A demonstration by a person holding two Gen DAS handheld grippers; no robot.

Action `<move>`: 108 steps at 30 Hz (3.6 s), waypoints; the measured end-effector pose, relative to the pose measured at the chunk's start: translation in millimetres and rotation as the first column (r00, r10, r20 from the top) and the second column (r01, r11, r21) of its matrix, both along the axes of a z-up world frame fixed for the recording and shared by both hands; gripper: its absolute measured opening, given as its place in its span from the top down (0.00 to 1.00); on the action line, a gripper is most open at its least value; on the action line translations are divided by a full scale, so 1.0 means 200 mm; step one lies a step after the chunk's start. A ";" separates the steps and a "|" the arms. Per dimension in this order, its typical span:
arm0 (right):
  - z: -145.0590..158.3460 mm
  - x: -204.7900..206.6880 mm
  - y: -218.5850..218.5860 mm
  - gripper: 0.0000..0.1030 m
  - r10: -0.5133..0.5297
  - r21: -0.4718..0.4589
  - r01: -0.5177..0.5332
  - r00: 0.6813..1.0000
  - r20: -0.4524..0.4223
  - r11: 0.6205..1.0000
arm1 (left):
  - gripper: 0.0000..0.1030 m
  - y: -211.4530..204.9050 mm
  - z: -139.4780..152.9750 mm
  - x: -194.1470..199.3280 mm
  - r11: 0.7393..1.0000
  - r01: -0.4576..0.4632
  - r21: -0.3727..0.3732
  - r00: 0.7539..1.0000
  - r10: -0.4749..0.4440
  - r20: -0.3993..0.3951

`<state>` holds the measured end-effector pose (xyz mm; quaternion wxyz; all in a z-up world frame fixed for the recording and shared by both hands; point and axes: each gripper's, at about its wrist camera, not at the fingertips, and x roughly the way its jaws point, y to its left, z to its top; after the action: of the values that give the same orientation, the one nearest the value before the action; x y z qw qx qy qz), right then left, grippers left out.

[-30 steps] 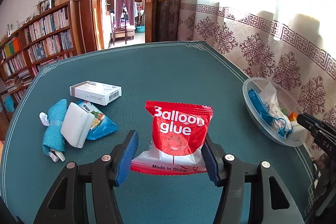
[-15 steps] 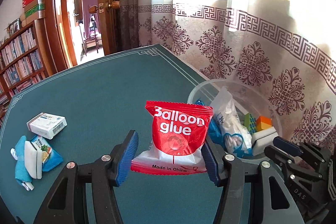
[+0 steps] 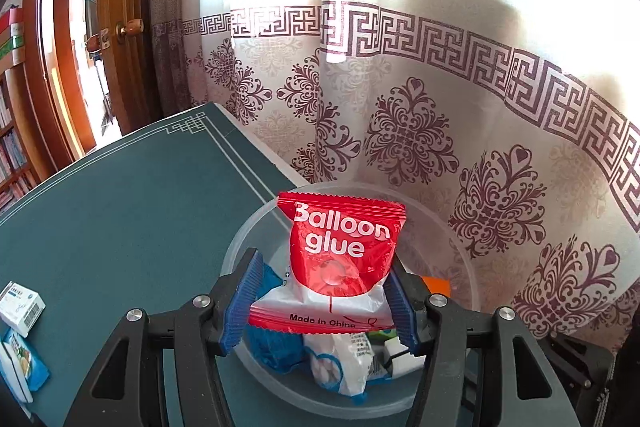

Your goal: Organize objects

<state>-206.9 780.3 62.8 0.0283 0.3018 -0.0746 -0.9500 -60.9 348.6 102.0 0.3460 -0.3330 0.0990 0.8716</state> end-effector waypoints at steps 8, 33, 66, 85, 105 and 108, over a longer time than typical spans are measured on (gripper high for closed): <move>-0.01 0.00 -0.02 0.70 0.008 0.002 -0.008 1.000 0.002 1.000 | 0.05 -0.03 -0.02 -0.07 0.998 -0.053 0.024 0.999 0.053 0.009; 0.02 0.06 -0.07 0.58 -0.021 0.044 0.023 0.999 -0.049 0.999 | 0.00 -0.44 -0.09 0.03 0.974 -0.224 -0.023 0.974 0.223 -0.051; -0.02 -0.08 -0.85 0.41 0.357 0.077 -0.359 0.933 0.035 0.930 | 0.00 -1.58 -0.21 -0.11 0.740 -0.672 -0.029 0.740 0.673 0.003; -0.14 -0.12 -0.99 0.41 0.400 0.061 -0.408 0.910 0.112 0.911 | 0.01 -1.94 -0.30 -0.30 0.625 -0.778 -0.065 0.623 0.781 0.040; -0.19 -0.12 -1.06 0.41 0.404 0.058 -0.417 0.901 0.156 0.907 | 0.47 -1.92 -0.39 -0.39 0.714 -0.694 -0.089 0.706 0.700 0.105; -0.18 -0.12 -1.09 0.41 0.415 0.070 -0.428 0.897 0.153 0.901 | 0.61 -1.91 -0.39 -0.37 0.732 -0.676 -0.084 0.724 0.681 0.113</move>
<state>-231.5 561.9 26.2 0.2131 0.3750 0.0392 -0.9014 -135.3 -33.2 25.0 0.0033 -0.4108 -0.0374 0.9109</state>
